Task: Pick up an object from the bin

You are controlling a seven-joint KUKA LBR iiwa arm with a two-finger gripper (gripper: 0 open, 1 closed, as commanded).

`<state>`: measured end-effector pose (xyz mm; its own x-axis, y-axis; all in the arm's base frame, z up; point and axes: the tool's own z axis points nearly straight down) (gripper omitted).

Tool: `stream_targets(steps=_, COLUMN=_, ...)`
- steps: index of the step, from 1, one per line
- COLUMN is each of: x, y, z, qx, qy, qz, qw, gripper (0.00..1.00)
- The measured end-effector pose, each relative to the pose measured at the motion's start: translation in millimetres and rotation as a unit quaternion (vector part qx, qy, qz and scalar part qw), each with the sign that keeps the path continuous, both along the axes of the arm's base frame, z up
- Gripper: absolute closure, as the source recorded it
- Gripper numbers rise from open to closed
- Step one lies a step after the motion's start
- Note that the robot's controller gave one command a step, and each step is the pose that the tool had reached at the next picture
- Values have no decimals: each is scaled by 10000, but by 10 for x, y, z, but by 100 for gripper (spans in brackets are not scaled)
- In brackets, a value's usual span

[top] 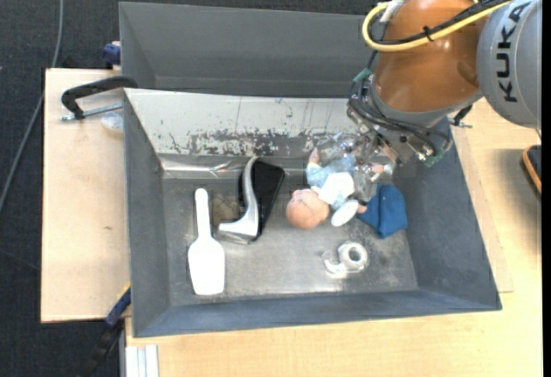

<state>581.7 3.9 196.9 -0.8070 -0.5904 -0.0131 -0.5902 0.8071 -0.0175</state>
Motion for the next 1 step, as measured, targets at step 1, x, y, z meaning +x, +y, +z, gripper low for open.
stream_targets(steps=1, x=111, y=133, z=169, qx=-5, qy=-51, qz=229, qw=9997, gripper=100)
